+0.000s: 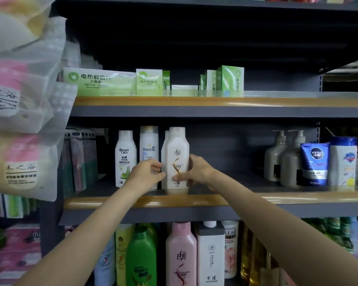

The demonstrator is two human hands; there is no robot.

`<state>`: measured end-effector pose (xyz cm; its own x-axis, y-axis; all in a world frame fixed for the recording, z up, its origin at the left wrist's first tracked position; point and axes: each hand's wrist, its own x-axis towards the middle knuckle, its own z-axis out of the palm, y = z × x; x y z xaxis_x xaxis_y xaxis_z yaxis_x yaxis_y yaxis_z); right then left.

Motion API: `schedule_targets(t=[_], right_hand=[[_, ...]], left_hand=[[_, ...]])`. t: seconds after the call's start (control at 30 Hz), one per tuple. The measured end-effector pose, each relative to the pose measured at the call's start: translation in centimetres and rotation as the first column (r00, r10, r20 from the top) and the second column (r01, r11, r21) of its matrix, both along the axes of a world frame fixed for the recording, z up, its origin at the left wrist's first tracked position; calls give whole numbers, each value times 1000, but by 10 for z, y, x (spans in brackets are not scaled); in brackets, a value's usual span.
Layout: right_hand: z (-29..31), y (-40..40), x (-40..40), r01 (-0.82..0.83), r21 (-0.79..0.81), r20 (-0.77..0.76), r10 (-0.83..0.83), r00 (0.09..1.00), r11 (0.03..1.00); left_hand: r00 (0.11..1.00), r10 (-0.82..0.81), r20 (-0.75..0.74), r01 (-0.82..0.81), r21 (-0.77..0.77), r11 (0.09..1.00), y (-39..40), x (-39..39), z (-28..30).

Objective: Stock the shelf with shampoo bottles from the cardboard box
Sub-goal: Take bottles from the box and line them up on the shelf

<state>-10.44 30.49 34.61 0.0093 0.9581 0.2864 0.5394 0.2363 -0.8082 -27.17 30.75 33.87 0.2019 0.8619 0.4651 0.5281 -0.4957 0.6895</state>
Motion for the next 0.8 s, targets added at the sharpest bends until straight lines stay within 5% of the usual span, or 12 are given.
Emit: schedule_targets(t=[0.27,0.8], right_hand=[[2,3,57,177,-10,-17,-177,984,984],[8,51,53,230,-114,-8,-233,973,966]], left_hand=[[998,44,-40,-44,8,999,9,1,0],[975,82,-205,-75,37,996,16,19,-4]])
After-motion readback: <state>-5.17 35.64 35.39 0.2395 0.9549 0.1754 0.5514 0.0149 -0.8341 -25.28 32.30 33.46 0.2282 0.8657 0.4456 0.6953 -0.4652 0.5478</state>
